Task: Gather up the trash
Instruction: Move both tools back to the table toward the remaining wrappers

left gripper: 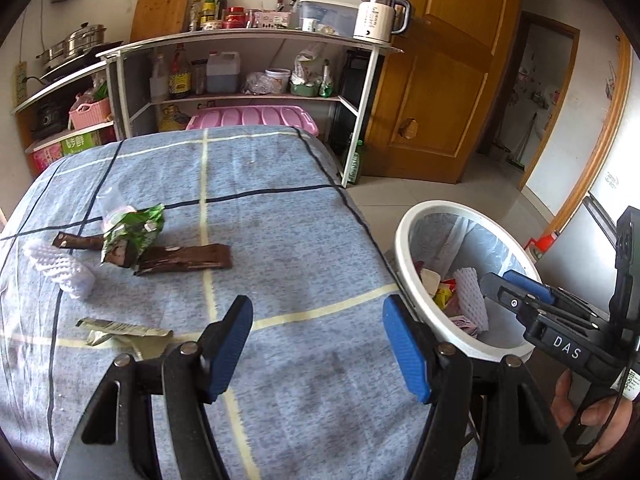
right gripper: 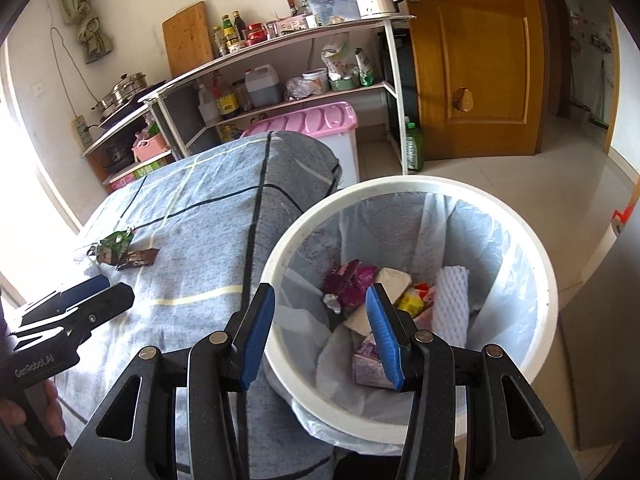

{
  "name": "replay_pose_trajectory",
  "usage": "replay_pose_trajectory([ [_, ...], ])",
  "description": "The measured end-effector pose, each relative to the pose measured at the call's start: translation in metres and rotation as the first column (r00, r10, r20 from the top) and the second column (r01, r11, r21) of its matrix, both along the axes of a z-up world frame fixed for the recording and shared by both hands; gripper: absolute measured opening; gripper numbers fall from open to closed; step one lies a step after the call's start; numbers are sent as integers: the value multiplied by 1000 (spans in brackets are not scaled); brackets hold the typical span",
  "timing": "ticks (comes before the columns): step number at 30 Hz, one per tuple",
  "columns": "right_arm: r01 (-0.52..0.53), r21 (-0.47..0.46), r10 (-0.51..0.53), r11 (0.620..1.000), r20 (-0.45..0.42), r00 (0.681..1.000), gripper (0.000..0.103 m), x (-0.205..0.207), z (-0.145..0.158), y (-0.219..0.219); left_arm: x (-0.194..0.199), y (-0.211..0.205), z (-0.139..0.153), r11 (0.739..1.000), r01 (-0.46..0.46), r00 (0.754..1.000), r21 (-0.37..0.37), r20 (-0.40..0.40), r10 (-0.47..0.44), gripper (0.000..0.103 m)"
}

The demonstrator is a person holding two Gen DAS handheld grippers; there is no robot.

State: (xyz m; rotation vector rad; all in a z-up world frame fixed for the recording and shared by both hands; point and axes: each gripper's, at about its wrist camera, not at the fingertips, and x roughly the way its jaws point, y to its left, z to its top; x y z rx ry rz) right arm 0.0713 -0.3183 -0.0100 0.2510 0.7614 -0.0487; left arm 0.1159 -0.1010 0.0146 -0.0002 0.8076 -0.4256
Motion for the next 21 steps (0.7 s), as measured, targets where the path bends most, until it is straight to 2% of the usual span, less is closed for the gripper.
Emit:
replay_pose_trajectory([
  [6,-84,3,84,996,-1,996,49,10,-1,34,0,45,-2,995,-99,995,3,5,99,70],
  [12,-193,0,192,981,-16,981,49,23,-6,77,2,95,-8,979,-205,979,-1,-9,205,70],
  [21,-383,-28,381,923,-46,923,49,46,-13,153,21,163,-14,939,-343,939,-13,-42,342,71],
])
